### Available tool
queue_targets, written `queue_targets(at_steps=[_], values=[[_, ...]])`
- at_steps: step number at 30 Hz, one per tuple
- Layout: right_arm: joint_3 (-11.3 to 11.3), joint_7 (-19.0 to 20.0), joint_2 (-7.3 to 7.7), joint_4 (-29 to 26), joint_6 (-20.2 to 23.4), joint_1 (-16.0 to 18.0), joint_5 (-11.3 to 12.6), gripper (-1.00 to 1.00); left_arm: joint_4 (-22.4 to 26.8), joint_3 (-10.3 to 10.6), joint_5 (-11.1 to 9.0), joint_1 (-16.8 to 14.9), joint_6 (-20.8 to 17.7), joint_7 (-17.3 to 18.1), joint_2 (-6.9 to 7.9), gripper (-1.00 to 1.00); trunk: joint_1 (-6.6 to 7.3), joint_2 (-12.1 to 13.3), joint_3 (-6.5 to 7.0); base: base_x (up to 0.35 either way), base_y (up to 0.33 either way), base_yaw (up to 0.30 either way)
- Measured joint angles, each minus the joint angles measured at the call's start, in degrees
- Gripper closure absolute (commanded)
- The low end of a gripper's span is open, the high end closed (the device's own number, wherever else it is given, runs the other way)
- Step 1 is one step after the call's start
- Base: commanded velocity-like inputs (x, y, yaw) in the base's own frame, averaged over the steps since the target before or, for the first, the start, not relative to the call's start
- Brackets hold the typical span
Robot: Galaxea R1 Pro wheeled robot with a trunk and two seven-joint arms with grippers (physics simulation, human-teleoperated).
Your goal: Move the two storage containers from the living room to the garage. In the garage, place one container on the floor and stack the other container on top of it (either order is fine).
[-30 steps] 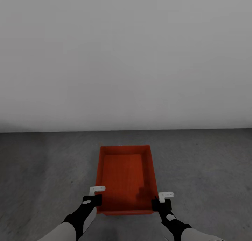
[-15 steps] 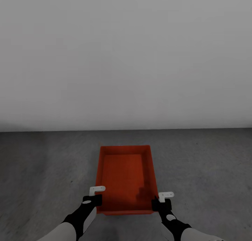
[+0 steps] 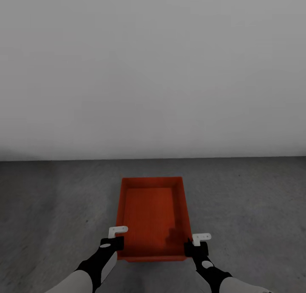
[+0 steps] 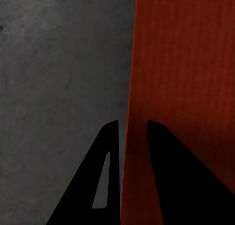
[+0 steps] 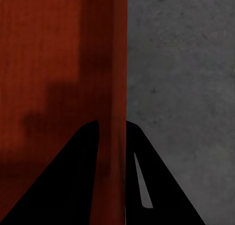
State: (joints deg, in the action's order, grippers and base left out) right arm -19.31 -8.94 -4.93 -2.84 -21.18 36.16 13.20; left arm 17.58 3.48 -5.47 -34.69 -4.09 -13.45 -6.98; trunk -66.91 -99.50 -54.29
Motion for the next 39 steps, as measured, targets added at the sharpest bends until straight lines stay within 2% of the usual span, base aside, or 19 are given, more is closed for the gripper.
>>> queue_targets(at_steps=[27,28,29,30,39], values=[[0.30,-0.04,-0.04,0.03,0.03,0.02,-0.34,1.00,0.09,-0.07,0.24,-0.01,-0.27,0.13,0.05,1.00,-0.01,0.00,0.01,0.000,0.000,0.000],[0.30,-0.03,-0.03,0.04,0.03,0.03,-0.33,1.00,0.10,-0.08,0.28,-0.01,-0.30,0.13,0.05,-1.00,-0.01,0.00,0.01,0.000,0.000,0.000],[0.49,0.14,0.05,-0.07,-0.05,0.04,-0.43,-1.00,0.12,-0.29,0.21,0.05,-0.37,-0.16,0.10,-1.00,-0.10,0.00,0.00,0.000,0.000,0.000],[4.56,-0.41,0.33,0.05,-0.26,0.02,0.80,-1.00,0.13,-0.33,0.22,0.06,-0.45,-0.19,0.11,-1.00,-0.73,0.02,0.00,0.000,0.000,0.000],[4.70,-0.43,0.38,0.06,-0.28,0.01,0.95,-1.00,0.26,-0.38,0.28,0.06,-0.17,-0.20,0.10,-1.00,-0.82,0.01,-0.01,0.000,0.000,0.000]])
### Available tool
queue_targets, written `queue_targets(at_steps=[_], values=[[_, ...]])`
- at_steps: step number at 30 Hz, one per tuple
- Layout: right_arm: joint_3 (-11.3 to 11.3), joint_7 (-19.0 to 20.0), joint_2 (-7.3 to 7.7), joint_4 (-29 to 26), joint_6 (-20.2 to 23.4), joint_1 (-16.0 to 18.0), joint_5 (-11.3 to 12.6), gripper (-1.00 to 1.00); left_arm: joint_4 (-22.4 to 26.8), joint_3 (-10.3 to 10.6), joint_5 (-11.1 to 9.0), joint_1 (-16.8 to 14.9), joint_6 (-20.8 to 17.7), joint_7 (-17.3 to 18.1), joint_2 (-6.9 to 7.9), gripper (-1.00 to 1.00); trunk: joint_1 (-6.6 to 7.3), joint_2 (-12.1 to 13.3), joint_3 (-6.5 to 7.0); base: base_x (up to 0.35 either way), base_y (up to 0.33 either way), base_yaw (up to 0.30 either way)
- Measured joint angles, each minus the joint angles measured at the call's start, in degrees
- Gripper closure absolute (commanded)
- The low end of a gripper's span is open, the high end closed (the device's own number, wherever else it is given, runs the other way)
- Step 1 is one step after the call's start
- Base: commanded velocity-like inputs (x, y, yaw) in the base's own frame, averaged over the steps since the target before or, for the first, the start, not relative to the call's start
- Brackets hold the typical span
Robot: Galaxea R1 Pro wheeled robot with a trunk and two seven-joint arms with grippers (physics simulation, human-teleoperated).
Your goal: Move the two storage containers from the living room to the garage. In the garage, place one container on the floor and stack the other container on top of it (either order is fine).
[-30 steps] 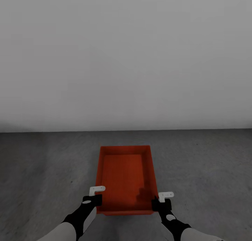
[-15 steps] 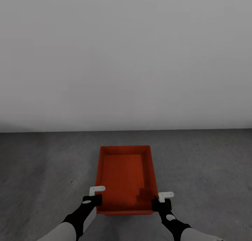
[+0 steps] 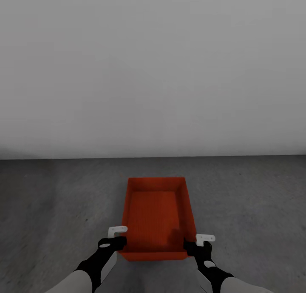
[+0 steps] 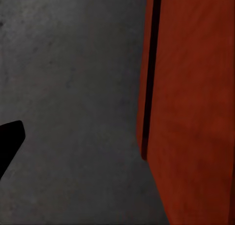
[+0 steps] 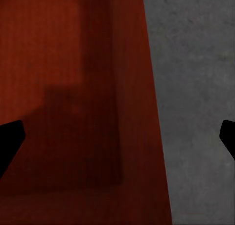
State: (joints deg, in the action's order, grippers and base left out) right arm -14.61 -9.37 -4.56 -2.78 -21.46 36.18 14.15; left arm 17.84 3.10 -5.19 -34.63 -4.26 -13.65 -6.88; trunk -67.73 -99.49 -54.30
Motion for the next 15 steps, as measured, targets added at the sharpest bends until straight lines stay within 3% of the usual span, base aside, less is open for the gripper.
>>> queue_targets(at_steps=[15], values=[[0.00,0.08,0.00,0.01,0.00,0.00,-0.38,-1.00,0.07,-0.18,-0.03,0.00,0.16,0.01,0.03,-1.00,0.00,0.00,0.00,0.000,0.000,0.000]])
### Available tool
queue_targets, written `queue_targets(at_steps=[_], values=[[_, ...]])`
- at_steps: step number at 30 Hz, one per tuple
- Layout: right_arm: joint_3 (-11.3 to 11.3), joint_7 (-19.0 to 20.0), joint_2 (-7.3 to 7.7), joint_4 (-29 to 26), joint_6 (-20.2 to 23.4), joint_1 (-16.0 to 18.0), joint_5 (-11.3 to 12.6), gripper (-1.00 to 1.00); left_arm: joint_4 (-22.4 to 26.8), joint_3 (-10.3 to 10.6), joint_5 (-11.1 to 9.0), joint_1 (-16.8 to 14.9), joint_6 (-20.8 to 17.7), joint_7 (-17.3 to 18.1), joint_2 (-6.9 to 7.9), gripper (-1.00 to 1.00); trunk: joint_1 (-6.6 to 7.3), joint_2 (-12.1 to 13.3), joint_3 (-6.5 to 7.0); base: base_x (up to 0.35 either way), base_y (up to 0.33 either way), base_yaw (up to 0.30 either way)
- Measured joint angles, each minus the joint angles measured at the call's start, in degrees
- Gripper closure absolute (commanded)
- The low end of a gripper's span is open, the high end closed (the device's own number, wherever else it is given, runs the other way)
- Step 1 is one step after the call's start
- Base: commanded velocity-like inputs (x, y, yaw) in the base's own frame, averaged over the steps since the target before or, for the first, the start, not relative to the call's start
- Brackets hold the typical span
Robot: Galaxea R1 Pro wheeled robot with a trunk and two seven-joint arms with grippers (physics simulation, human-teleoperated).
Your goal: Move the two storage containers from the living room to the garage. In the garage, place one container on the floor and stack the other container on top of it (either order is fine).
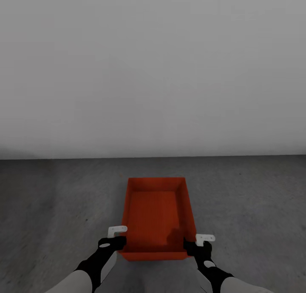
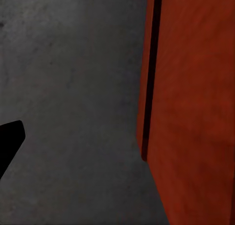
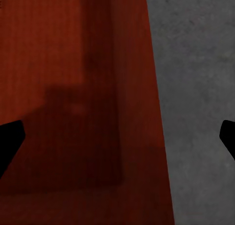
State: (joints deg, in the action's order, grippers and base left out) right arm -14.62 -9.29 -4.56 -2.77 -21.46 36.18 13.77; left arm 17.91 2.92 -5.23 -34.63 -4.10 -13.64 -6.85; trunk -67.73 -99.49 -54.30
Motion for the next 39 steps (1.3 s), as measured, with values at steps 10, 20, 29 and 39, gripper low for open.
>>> queue_targets(at_steps=[10,20,29,39], values=[[0.00,0.01,-0.01,0.00,-0.06,0.00,-0.03,-1.00,-0.02,-0.04,-0.02,0.00,0.00,-0.02,-0.09,-1.00,0.87,1.59,0.71,0.000,0.000,0.000],[-0.01,-0.08,-0.22,0.00,-0.09,0.00,0.62,-1.00,-0.02,0.00,-0.02,0.00,-0.03,-0.02,-0.04,-1.00,3.07,5.60,2.51,0.000,0.000,0.000],[0.00,-0.08,-0.26,0.00,-0.09,0.00,0.71,-1.00,-0.10,0.01,-0.06,0.00,-0.08,-0.02,-0.02,-1.00,5.05,9.21,4.12,0.000,0.000,0.000],[0.06,-0.08,-0.16,0.00,-0.09,0.00,0.71,-1.00,-0.11,0.01,-0.10,0.00,-0.03,-0.02,-0.03,-1.00,7.24,13.22,5.92,0.000,0.000,0.000]])
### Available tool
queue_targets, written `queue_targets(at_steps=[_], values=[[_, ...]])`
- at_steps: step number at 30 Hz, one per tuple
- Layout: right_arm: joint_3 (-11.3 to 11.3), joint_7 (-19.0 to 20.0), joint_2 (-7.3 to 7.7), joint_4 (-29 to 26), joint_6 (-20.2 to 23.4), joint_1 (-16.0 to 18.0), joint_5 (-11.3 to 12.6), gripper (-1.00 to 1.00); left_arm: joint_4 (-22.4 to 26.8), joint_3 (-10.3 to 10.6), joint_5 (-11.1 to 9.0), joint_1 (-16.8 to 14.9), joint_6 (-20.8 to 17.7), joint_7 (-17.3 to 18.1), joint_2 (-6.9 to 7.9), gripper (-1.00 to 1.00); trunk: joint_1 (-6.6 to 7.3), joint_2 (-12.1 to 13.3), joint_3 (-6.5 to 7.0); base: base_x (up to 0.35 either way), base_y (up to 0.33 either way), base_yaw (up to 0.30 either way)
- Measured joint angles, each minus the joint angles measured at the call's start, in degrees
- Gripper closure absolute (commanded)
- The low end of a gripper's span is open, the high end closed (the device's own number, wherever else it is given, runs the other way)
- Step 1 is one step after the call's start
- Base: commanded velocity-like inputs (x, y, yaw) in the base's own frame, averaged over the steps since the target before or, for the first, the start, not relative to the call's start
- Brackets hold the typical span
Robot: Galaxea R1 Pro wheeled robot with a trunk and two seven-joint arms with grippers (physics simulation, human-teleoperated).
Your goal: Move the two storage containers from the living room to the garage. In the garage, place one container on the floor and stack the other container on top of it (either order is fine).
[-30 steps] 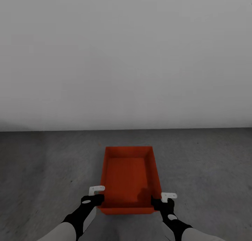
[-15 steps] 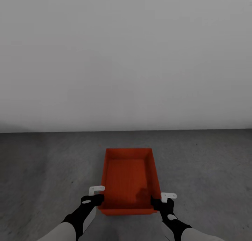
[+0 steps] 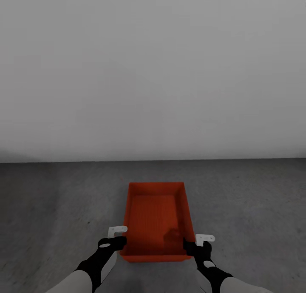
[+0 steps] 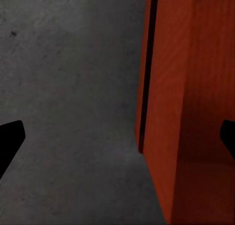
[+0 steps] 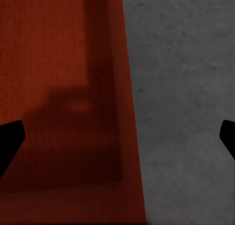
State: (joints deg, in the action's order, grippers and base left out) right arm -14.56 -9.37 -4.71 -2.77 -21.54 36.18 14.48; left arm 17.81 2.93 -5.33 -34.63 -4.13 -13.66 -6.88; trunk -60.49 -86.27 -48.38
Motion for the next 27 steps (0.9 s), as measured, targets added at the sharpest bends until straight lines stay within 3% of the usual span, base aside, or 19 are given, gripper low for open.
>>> queue_targets(at_steps=[27], values=[[0.02,0.00,0.07,0.00,0.00,0.00,0.00,-1.00,0.00,0.08,0.05,0.00,0.03,0.09,0.01,-1.00,5.93,10.83,4.85,0.000,0.000,0.000]])
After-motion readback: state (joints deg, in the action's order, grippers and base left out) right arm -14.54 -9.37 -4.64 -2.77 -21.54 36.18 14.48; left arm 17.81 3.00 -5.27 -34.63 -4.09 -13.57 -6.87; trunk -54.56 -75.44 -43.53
